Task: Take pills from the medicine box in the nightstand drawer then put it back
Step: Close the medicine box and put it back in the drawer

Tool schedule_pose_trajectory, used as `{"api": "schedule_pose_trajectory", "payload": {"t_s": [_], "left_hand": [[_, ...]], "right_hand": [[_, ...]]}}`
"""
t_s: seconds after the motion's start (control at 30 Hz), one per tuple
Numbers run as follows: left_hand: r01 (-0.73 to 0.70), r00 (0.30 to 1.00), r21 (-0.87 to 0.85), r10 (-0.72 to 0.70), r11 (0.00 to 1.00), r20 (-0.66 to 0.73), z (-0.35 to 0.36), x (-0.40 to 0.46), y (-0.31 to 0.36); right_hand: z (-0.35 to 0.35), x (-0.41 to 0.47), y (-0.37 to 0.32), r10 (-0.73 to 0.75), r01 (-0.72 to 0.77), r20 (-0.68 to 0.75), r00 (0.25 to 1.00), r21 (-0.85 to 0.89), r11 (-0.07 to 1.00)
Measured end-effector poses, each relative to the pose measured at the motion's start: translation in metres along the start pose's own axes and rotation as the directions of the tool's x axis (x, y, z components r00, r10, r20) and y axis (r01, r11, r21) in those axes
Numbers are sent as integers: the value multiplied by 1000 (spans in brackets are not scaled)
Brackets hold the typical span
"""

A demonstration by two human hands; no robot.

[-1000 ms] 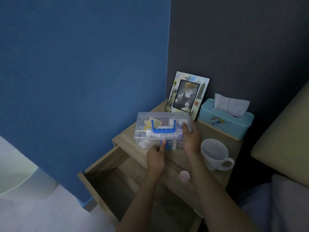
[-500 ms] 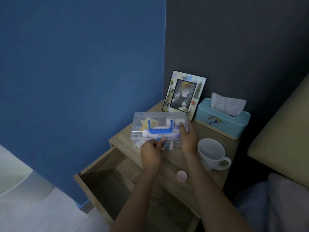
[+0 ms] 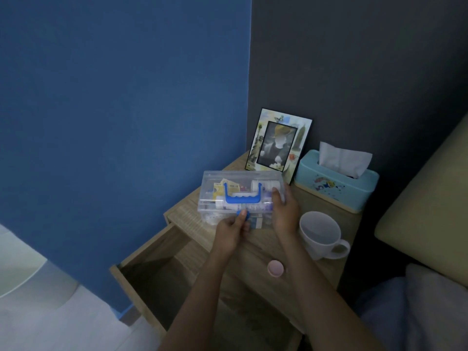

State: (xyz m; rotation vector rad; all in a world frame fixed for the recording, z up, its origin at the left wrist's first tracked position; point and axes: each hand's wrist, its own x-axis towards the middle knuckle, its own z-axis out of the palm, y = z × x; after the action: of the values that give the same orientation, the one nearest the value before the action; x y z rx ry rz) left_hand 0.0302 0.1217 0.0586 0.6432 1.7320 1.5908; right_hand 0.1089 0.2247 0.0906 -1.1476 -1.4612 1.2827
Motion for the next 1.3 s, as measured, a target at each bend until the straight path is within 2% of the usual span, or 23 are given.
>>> {"api": "schedule_pose_trajectory", "payload": {"t_s": [0.1, 0.27, 0.43, 0.5, 0.57, 0.63, 0.73, 0.8, 0.83, 0.9, 0.97, 1.03, 1.13, 1.2, 1.3], "left_hand": [[44, 999, -34, -44, 998, 13, 2, 2, 4], [58, 997, -71, -61, 996, -45, 9, 2, 8], [58, 997, 1, -58, 998, -41, 8, -1, 10], [51, 998, 157, -44, 986, -48, 5, -5, 16], [8, 988, 370, 48, 929, -143, -1, -9, 27], [-63, 931, 479, 224, 876, -287, -13, -10, 44], [-213, 805, 428, 406, 878, -432, -33, 3, 70], [-271, 762, 420, 460, 866, -456, -45, 18, 80], [-263, 763, 439, 464, 859, -451, -49, 26, 81], [-172, 821, 463, 386, 870, -420, -55, 42, 76], [-62, 897, 399, 226, 915, -380, -57, 56, 71], [-16, 938, 332, 129, 943, -322, -57, 66, 64], [-22, 963, 249, 87, 968, -253, -58, 70, 55], [-10, 968, 175, 53, 985, -244, -57, 70, 52], [64, 967, 174, -18, 983, -253, -57, 76, 53]], "right_hand": [[-2, 2, 1, 0, 1, 9, 1000, -14, 1000], [-1, 2, -1, -2, 2, 2, 1000, -8, 1000], [-1, 2, -1, -10, 10, 9, 1000, -20, 1000], [-1, 3, -1, -13, 13, 13, 1000, -15, 1000], [-3, 7, -1, 29, -30, 20, 999, 18, 999], [-3, 14, -1, 109, -111, 22, 994, 79, 991], [-1, 21, -6, 150, -148, -36, 988, 64, 987], [2, 27, -14, 79, -82, -89, 993, -28, 996], [3, 30, -18, 58, -64, -98, 994, -56, 996], [4, 39, -24, 43, -54, -95, 995, -123, 991], [3, 48, -28, 53, -69, -77, 996, -219, 973], [3, 55, -28, 113, -123, -55, 992, -251, 960], [3, 60, -21, 294, -283, -1, 956, -270, 920], [3, 59, -18, 404, -387, 76, 912, -176, 905], [3, 58, -21, 435, -429, 131, 891, -74, 900]]}}
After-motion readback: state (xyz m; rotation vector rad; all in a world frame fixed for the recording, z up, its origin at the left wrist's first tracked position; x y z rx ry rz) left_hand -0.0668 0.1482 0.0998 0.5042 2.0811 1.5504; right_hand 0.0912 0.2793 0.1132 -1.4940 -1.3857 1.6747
